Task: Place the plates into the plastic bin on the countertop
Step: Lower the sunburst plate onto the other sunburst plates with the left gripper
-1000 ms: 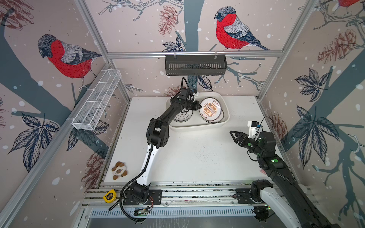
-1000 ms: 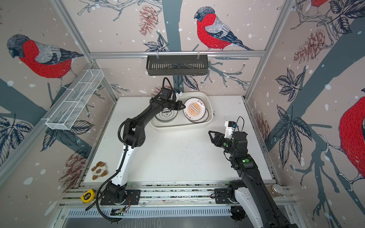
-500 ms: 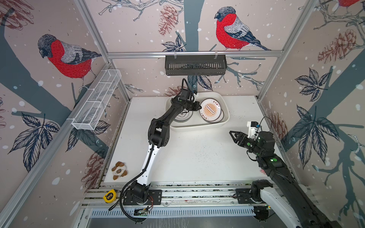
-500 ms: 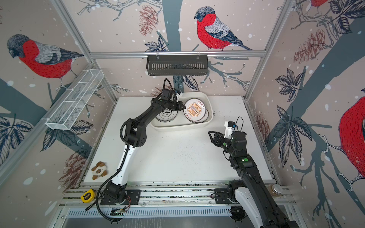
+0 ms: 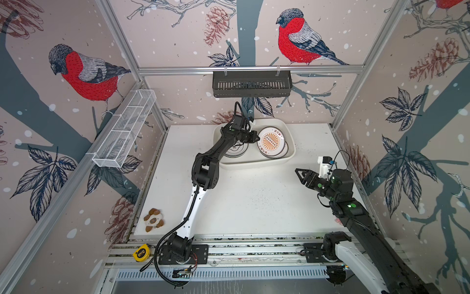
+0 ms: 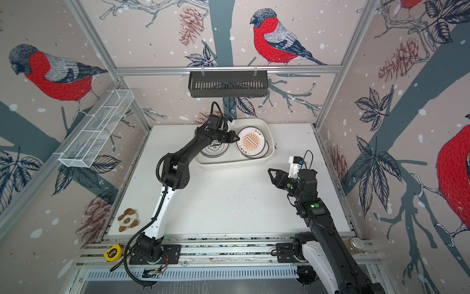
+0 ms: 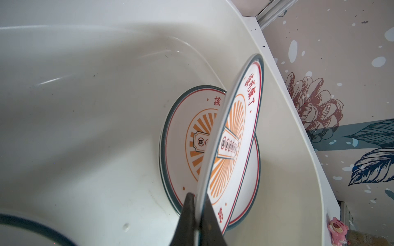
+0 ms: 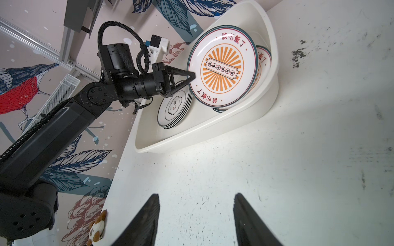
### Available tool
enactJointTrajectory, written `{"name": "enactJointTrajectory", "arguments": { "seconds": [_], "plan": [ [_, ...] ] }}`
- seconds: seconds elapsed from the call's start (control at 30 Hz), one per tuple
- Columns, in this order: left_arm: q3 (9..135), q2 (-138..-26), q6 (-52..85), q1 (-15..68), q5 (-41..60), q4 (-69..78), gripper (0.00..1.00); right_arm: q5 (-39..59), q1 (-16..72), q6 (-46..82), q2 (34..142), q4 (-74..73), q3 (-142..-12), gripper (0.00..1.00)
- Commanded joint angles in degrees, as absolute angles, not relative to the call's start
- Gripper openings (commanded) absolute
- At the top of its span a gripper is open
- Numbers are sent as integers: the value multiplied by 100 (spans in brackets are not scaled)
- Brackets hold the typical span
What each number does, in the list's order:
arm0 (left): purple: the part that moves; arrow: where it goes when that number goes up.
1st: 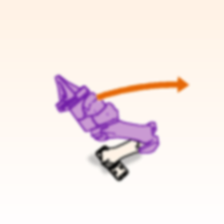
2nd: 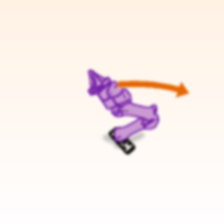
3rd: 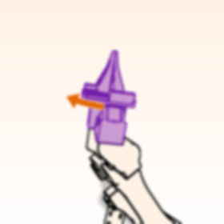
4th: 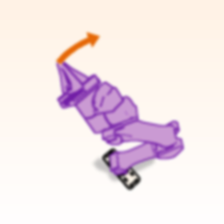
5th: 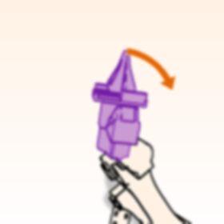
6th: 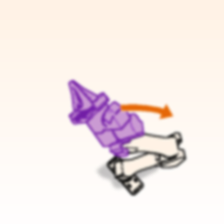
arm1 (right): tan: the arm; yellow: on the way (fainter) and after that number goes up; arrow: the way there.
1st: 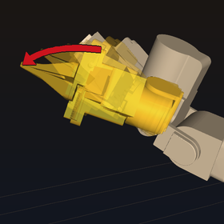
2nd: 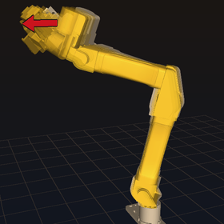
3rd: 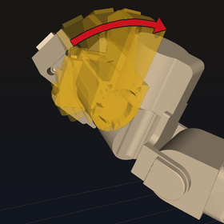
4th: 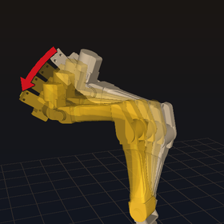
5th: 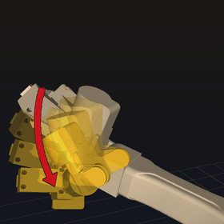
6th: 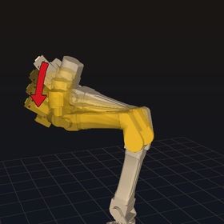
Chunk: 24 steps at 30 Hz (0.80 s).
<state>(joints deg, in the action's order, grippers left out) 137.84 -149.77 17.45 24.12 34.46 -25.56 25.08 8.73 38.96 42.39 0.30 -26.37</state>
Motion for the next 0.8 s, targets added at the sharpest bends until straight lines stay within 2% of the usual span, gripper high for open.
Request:
{"name": "enactJointTrajectory", "arguments": {
  "seconds": [0.0,0.77],
  "plan": [
    [13868,-15007,1763,2417,3540,-2292,1,2453,868,3937,4242,-115,-2619,57],
    [13969,-15183,1932,2391,3546,-2248,6,2423,869,4054,4320,-203,-2593,57]
  ]
}}
